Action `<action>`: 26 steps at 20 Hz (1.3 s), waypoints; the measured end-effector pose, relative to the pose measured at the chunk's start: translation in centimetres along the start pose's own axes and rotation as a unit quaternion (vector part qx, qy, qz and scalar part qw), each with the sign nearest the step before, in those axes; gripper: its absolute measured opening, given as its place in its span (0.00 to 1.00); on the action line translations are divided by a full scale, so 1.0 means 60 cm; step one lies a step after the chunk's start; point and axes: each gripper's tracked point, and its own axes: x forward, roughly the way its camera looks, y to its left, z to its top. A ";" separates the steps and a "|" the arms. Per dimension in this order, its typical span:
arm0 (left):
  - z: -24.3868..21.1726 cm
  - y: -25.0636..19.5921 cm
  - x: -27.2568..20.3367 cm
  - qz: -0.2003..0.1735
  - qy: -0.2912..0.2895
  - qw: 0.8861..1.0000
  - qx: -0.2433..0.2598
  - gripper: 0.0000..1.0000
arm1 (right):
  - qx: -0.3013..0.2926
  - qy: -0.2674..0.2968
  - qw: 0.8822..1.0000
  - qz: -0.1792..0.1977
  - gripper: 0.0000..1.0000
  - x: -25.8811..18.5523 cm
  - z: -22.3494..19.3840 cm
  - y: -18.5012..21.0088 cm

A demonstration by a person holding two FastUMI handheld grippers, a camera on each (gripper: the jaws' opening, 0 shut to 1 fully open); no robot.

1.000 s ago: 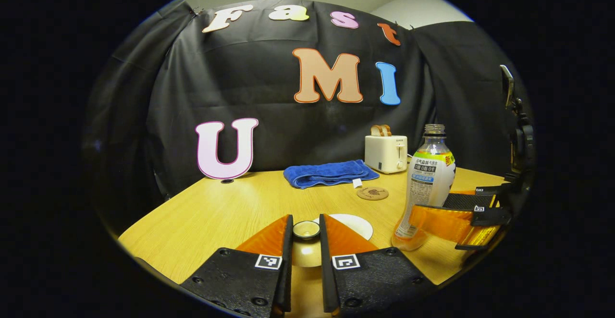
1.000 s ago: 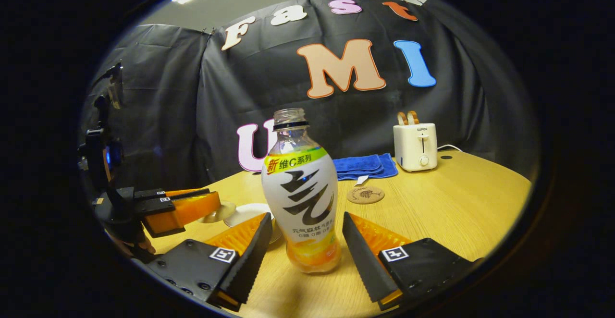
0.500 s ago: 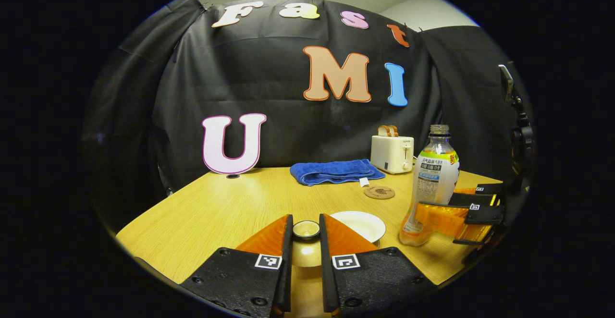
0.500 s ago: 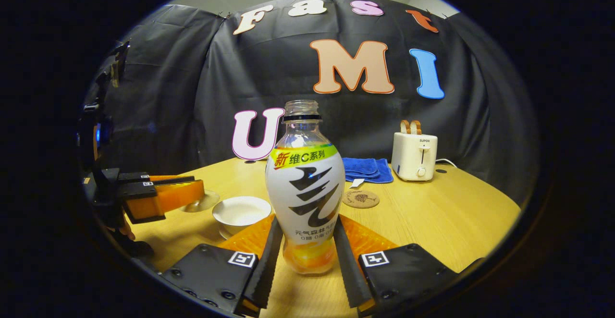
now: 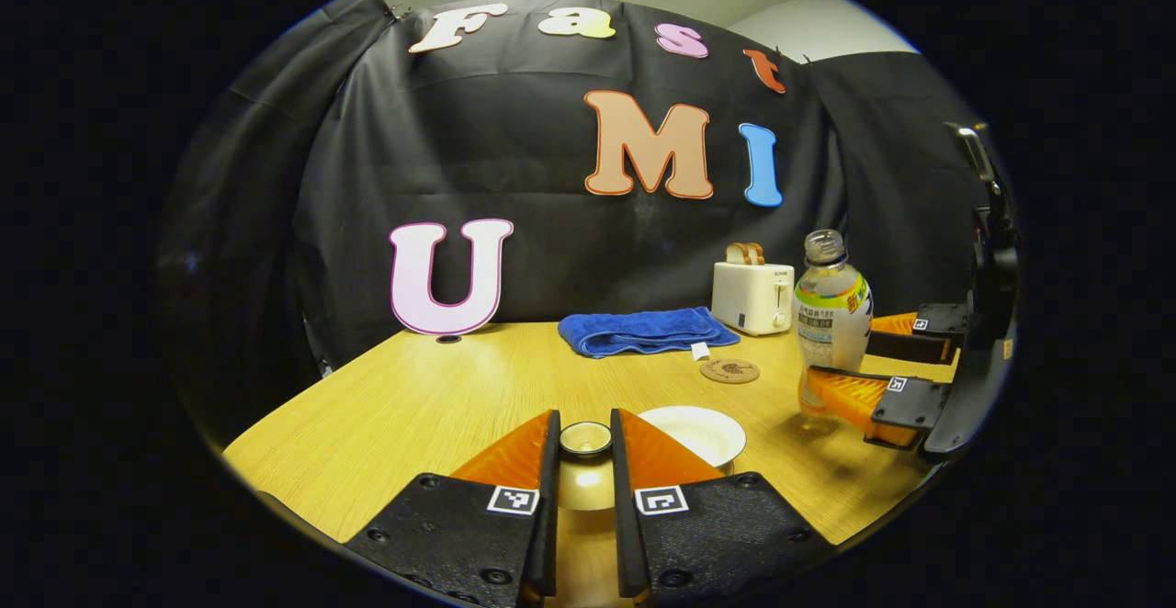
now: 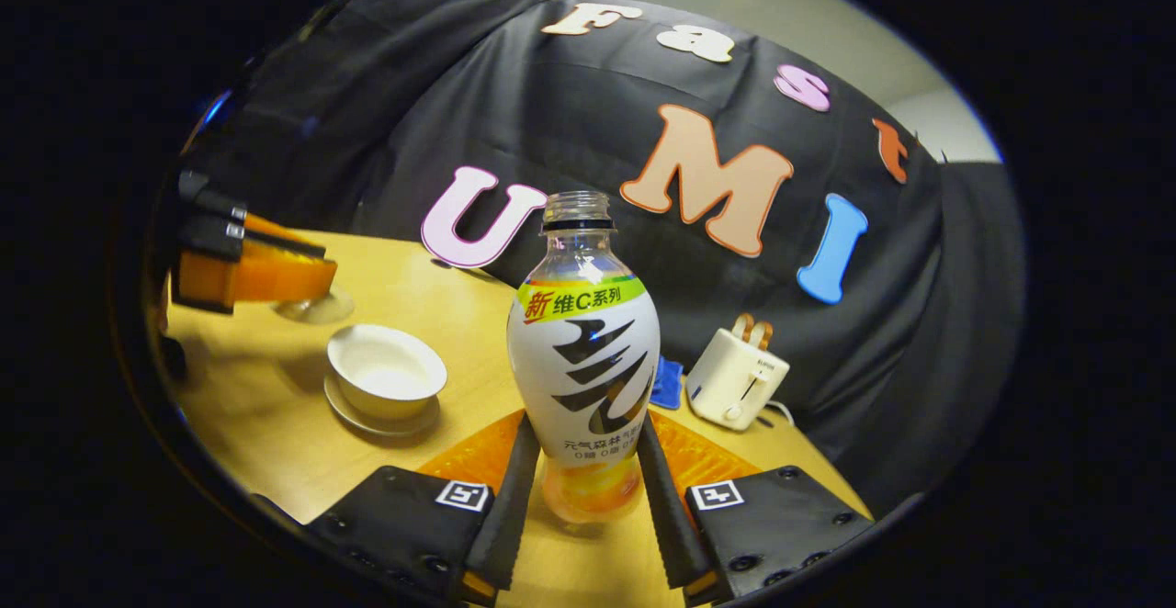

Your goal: Open the teacup lid with one hand, grasp the water bottle and pour water into the teacup with the other hand; after pouring, place the water bottle on the coaster and then close the teacup lid.

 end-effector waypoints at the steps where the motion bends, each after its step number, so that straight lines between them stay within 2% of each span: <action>1: -0.001 0.001 0.000 0.000 0.000 1.000 0.000 0.23 | -0.018 -0.003 1.000 0.000 0.66 0.002 -0.002 0.004; 6: 0.000 0.010 -0.004 0.002 -0.004 1.000 0.000 0.23 | -0.103 -0.005 0.995 -0.011 0.63 0.015 -0.019 -0.002; 8: -0.004 0.017 -0.006 0.003 -0.003 1.000 -0.003 0.23 | -0.142 -0.005 0.990 -0.022 0.65 0.024 -0.022 -0.014; 17: -0.010 0.049 -0.018 0.012 -0.007 1.000 -0.011 0.23 | -0.305 -0.030 0.952 -0.021 0.64 0.031 -0.022 0.003; 20: -0.009 0.052 -0.020 0.012 -0.012 1.000 -0.012 0.23 | -0.354 -0.038 0.934 -0.025 0.63 0.033 -0.013 -0.003; 26: -0.015 0.058 -0.021 0.012 -0.007 1.000 -0.016 0.23 | -0.460 -0.061 0.885 -0.029 0.65 0.027 0.006 0.007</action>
